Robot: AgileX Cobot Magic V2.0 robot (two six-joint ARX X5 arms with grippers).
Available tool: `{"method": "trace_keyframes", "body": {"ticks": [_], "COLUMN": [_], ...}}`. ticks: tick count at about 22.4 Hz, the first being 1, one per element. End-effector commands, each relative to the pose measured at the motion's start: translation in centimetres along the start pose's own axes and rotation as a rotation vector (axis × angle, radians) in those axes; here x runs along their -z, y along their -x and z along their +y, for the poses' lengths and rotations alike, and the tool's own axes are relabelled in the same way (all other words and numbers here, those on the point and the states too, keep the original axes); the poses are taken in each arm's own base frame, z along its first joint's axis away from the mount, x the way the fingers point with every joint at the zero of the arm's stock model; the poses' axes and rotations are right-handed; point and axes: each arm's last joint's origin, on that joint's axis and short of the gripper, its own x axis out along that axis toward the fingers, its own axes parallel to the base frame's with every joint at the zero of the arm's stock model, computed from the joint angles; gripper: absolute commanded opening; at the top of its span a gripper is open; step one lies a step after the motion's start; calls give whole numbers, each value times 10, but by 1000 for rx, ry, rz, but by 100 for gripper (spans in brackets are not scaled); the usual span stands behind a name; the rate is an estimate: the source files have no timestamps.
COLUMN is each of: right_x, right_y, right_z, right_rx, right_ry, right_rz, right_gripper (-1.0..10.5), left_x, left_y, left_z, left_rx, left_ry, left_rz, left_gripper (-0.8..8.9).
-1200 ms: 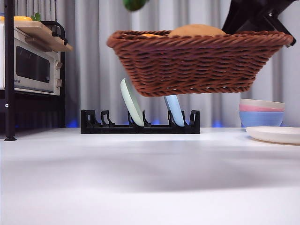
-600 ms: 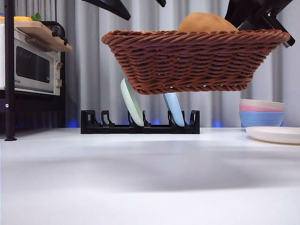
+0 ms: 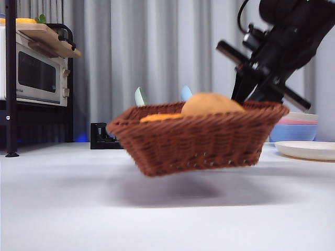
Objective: Pick up the basket,pick up the corn from the table,pick up the potato from the table,pick up the cucumber from the table,put all items into the basket
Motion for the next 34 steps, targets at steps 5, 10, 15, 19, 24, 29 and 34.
{"method": "trace_keyframes", "body": {"ticks": [5,10,15,19,24,29,34], "right_x": [2,1,-3,3,31,52,76], "right_y": [-29,-26,5,64,144,183,199], "right_z": [-12,-12,3,28,50,54,50], "right_rx": [67,86,43,4,65,200,218], "right_ry": [-44,-36,52,211,437,500,561], "right_rz": [51,30,-53,-180,-375,-517,-588], "right_gripper": [-16,355,408,332,-17,-17,-17], "left_x": [1,4,9,23,34,41,72], "left_y": [11,11,12,14,21,33,46], "left_z": [1,2,2,4,10,14,18], "left_rx": [-2,-5,-6,-45,-188,-247,-263], "left_ry": [4,-5,-65,-133,-209,-211,-207], "left_rz": [-2,30,85,228,353,297,222], "left_gripper": [475,475,471,386,-8,-8,-8]}}
